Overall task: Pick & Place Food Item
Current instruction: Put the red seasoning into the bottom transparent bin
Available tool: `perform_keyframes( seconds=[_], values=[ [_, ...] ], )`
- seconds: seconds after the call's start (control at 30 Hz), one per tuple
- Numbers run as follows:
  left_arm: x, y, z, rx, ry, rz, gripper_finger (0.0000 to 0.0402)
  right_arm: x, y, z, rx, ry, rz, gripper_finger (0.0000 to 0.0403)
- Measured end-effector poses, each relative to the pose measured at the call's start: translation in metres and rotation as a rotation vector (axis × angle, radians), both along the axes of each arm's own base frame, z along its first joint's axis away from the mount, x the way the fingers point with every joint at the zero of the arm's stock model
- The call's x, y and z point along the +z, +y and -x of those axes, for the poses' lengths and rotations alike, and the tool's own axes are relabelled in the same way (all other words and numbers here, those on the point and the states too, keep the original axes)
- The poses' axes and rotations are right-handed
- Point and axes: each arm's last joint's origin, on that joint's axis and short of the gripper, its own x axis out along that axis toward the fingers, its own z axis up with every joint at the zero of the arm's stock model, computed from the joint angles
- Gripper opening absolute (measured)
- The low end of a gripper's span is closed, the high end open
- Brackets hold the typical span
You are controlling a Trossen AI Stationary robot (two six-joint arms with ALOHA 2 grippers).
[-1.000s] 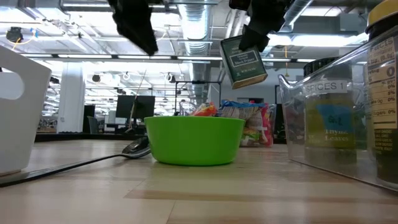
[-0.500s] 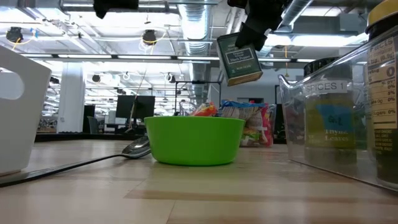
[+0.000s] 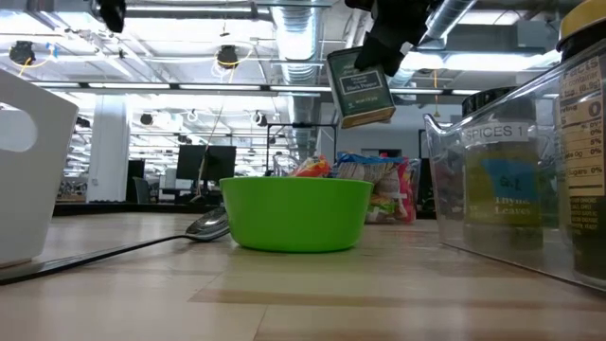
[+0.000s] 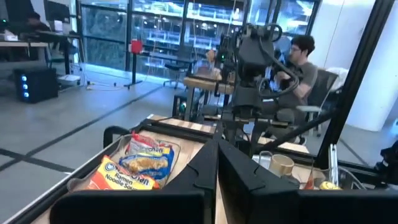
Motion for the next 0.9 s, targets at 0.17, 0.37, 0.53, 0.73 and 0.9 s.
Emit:
perform_keyframes(
  seconds=[0.17,0.37,0.53,0.73,0.9],
  values=[
    [-0.012,0.001,0.01,-0.001,-0.035,0.004,0.0001,0.0,0.0,0.0,-0.001,0.0,0.0,0.0124],
    [-0.027,0.001,0.008,-0.001,-0.033,-0.014,0.0002,0.0,0.0,0.0,-0.001,-0.004,0.0,0.0124],
    [-0.044,0.0,-0.001,-0.001,-0.034,-0.014,0.0002,0.0,0.0,0.0,0.0,-0.004,0.0,0.0124],
    [-0.065,-0.001,-0.009,-0.001,-0.029,-0.014,0.0001,0.0,0.0,0.0,0.0,-0.005,0.0,0.0124],
    [-0.08,-0.002,-0.013,0.002,-0.008,-0.017,0.0002,0.0,0.0,0.0,-0.001,-0.005,-0.001,0.0124]
  ],
)
